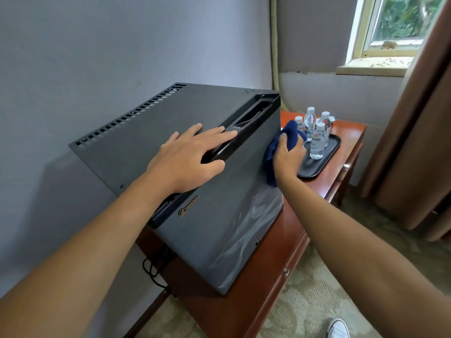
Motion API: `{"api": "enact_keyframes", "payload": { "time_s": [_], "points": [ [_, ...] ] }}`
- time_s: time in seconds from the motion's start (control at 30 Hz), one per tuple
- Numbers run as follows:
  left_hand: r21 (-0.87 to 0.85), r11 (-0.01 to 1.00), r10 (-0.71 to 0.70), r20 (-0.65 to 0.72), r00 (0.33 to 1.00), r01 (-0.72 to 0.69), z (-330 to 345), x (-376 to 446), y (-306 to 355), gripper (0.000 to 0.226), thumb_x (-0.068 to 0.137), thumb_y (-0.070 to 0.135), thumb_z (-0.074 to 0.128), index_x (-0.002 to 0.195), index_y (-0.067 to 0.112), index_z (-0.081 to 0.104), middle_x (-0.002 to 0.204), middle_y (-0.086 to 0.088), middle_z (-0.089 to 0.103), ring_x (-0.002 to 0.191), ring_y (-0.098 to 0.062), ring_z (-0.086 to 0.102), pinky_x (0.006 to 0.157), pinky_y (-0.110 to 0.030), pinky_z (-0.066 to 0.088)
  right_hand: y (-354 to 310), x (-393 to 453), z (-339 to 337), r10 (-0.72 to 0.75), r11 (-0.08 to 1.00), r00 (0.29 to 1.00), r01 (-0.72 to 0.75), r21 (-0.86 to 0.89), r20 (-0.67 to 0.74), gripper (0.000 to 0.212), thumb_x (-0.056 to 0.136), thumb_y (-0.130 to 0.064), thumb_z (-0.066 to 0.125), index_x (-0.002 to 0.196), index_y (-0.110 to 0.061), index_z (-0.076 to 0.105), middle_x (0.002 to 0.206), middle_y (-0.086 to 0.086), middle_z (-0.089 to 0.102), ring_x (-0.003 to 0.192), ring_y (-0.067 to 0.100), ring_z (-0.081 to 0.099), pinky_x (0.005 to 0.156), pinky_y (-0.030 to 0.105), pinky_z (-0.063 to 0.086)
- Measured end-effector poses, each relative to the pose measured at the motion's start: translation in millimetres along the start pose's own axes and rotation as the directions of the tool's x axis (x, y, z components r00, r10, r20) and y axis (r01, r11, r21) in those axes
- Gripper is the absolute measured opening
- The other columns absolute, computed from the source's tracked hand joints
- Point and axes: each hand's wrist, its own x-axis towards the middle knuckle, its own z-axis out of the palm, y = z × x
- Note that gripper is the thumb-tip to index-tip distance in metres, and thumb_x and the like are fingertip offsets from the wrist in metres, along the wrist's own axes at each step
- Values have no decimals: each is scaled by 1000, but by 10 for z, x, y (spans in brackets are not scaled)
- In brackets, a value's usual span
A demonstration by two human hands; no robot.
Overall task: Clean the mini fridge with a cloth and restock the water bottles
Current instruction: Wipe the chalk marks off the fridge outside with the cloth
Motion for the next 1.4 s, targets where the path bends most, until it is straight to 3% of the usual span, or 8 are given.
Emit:
{"api": "enact_keyframes", "payload": {
  "time_s": [0.13,0.27,0.43,0.6,0.73,0.87,1.03,1.4],
  "points": [
    [0,1000,-5,-11,1000,5,0,-2,6,66,96,44,51,147,68,17,160,38,17,156,-7,7,125,-52,9,49,-635,28,-29,999,1000,29,-14,0,68,84,-61,46,128,-11,56,125,16,53,112,28,55,103,45,44],
    [1,1000,-12,-13,1000,12,-6,2,24,67,95,43,52,148,68,18,160,38,18,156,-7,8,125,-51,9,257,-1874,30,-64,998,992,61,34,109,55,92,-47,57,132,-10,55,133,10,46,114,6,42,106,21,33],
    [0,1000,-17,-7,1000,17,2,-20,18,67,95,44,51,147,69,17,161,36,17,156,-7,7,125,-51,8,420,-3113,1,-50,996,956,26,85,290,44,87,-61,56,126,-51,40,135,-11,34,126,-3,41,106,9,31],
    [-4,1000,-11,-14,1000,11,9,-18,0,67,95,45,51,147,69,16,161,37,17,156,-6,6,126,-51,8,287,-2891,-10,-91,994,957,70,85,274,39,90,-54,62,124,-53,42,132,-14,35,126,-2,43,107,12,33],
    [-7,1000,-10,-24,1000,10,6,-5,-6,67,95,45,52,147,68,18,160,39,18,156,-6,7,126,-50,8,83,-2125,58,-119,991,983,108,83,139,51,89,-44,59,133,-19,54,128,2,43,113,-10,43,104,12,28],
    [-17,1000,-7,-29,1000,7,18,-4,-4,66,95,44,51,148,68,20,160,38,19,155,-6,8,126,-49,9,-88,-968,46,42,999,999,-42,16,12,58,90,-53,54,131,-12,55,128,17,52,115,31,55,104,39,43],
    [-28,1000,-3,-28,1000,2,9,25,-6,66,94,45,50,147,69,20,159,38,20,155,-6,8,125,-52,10,-101,17,-62,114,993,993,-114,-1,3,39,96,-44,53,125,-18,55,130,14,57,111,29,58,99,37,46],
    [-25,999,-24,-26,999,23,1,12,-14,68,92,45,53,147,69,21,160,36,22,155,-6,9,125,-50,10,35,-1682,14,26,999,998,-28,31,66,58,90,-48,58,131,-8,57,128,15,54,117,20,52,106,34,41]
  ]
}}
